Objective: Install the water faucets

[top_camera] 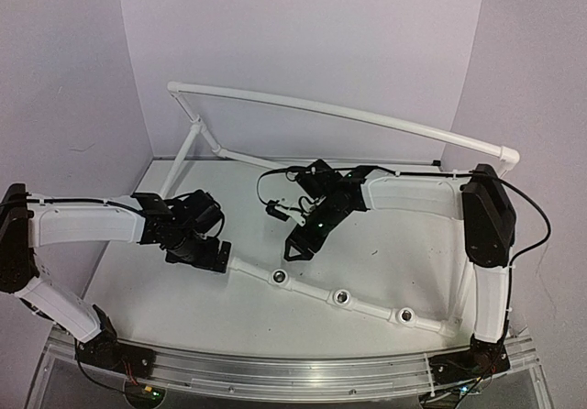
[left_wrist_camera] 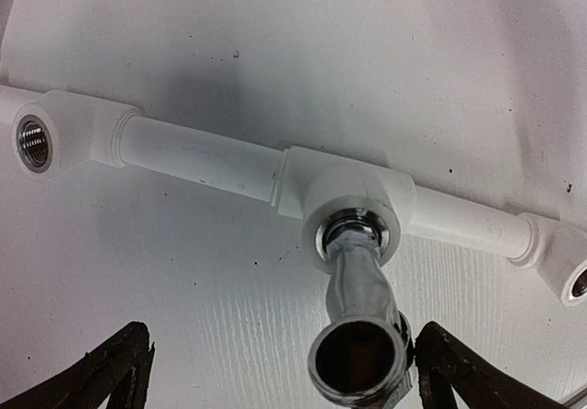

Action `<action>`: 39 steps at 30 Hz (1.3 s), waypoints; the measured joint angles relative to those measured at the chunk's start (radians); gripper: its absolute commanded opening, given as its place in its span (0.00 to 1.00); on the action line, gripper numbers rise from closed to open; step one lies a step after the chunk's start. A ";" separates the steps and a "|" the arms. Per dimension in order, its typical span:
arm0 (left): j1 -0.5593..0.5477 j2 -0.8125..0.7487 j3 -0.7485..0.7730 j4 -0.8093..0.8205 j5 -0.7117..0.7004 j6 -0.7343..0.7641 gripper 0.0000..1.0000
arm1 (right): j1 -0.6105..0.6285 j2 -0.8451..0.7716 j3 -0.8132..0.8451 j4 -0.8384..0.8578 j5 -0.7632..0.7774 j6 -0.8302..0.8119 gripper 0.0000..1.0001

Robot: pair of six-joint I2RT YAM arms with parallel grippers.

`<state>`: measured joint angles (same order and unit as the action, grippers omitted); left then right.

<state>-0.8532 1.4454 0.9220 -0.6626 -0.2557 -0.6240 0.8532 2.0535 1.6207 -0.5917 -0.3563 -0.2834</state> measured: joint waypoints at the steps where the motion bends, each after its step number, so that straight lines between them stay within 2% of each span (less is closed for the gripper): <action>1: 0.000 -0.003 -0.003 -0.004 -0.001 -0.005 1.00 | 0.000 0.000 0.000 0.000 0.000 0.000 0.72; 20: 0.009 -0.023 -0.054 -0.058 -0.010 -0.063 1.00 | 0.000 -0.001 0.000 0.000 0.000 0.000 0.72; 31: 0.100 -0.068 -0.061 -0.097 -0.040 -0.106 0.99 | 0.000 -0.001 0.000 -0.001 0.001 0.000 0.72; 39: 0.175 -0.099 -0.074 -0.027 -0.023 -0.080 0.99 | 0.000 -0.001 -0.001 -0.001 0.000 0.000 0.72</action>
<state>-0.6781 1.3463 0.8482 -0.6900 -0.2792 -0.7041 0.8532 2.0529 1.6195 -0.5922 -0.3561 -0.2833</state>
